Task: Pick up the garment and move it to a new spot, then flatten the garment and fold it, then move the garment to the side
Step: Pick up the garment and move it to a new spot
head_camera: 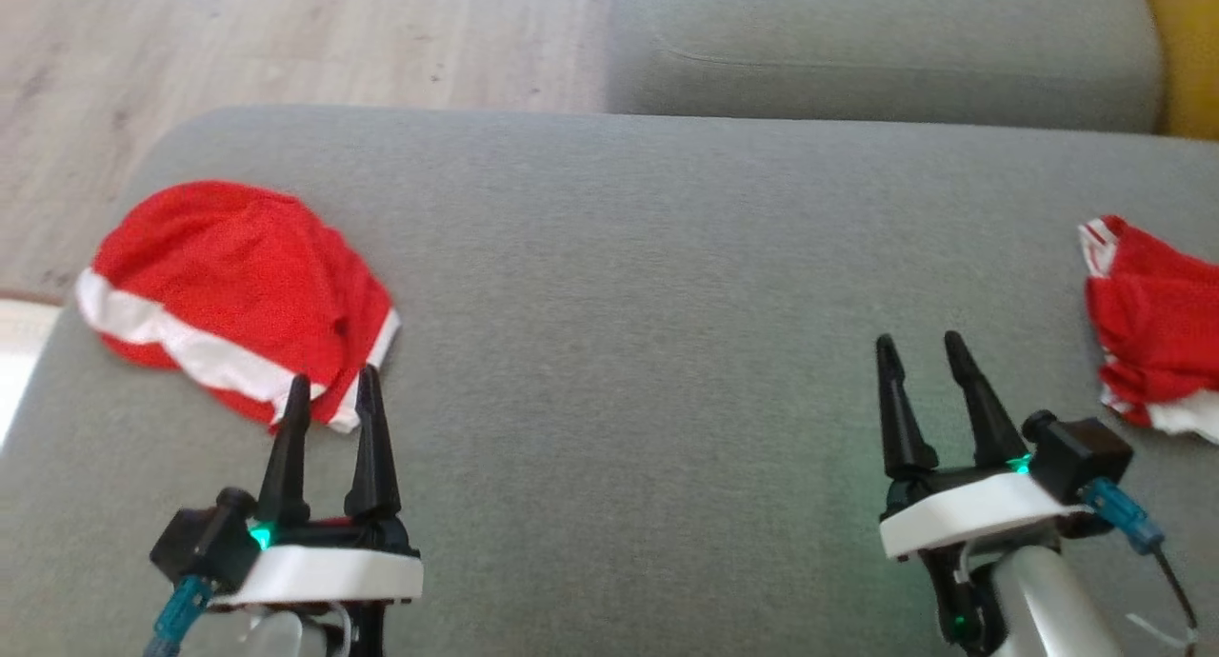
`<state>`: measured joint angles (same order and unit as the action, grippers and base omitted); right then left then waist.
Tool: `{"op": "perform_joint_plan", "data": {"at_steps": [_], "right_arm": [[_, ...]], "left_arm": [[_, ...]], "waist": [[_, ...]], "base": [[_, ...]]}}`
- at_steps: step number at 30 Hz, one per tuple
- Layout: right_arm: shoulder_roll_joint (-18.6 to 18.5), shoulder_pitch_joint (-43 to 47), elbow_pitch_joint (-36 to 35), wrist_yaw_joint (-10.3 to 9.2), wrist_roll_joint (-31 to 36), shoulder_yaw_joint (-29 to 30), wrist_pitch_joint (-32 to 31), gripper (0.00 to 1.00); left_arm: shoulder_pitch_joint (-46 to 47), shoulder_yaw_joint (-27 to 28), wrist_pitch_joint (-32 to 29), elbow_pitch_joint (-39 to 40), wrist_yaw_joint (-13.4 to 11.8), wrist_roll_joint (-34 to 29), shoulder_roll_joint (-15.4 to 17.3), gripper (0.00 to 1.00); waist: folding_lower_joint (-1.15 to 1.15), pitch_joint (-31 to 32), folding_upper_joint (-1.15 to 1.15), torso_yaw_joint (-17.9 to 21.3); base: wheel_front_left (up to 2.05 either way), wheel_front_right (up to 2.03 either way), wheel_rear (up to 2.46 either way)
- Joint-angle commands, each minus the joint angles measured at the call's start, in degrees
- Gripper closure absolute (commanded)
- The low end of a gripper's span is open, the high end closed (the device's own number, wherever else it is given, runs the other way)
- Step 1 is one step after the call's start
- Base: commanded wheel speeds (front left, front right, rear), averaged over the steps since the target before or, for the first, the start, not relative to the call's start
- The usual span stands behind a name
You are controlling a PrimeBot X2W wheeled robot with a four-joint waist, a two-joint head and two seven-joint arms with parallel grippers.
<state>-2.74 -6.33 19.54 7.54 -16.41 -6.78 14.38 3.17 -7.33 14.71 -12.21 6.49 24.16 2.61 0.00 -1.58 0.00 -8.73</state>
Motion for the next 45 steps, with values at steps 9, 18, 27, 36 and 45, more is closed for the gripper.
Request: {"op": "perform_joint_plan", "data": {"at_steps": [9, 18, 27, 36, 45], "right_arm": [[-0.14, -0.70, -1.09, -0.05, -0.69, -4.05, 0.62, 0.00], [-0.14, -0.20, -0.82, -0.05, -1.66, -4.77, 0.62, 0.00], [-0.14, -0.18, -1.09, -0.05, -1.31, -4.74, 0.62, 0.00], [-0.14, -3.29, -3.96, -0.05, 1.50, -2.67, -0.09, 0.00], [-0.14, -5.98, -12.47, -0.05, 6.16, 1.92, -3.55, 0.00]], "left_arm": [[0.04, 2.42, 0.29, 1.89, 0.03, -0.83, 0.27, 0.00], [-0.74, 2.59, 0.29, 1.94, 0.25, -1.34, 0.27, 0.00], [0.15, 3.44, 0.29, 2.40, 0.24, -1.24, 0.27, 0.00], [7.01, 7.31, 0.27, -3.19, 0.06, -3.94, 2.05, 0.00], [24.30, 5.93, -9.73, -17.72, 0.23, -6.31, 10.68, 0.00]], "waist": [[0.00, 1.54, 0.00, -6.26], [0.00, 2.58, 0.00, -8.14], [0.00, 1.03, 0.00, -8.41], [0.00, -5.45, 0.00, -7.76], [0.00, -14.78, 0.00, -6.61]], "base": [[0.00, 0.00, 0.00], [0.00, 0.00, 0.00], [0.00, 0.00, 0.00], [0.00, 0.00, 0.00], [0.00, 0.00, 0.00]]}}
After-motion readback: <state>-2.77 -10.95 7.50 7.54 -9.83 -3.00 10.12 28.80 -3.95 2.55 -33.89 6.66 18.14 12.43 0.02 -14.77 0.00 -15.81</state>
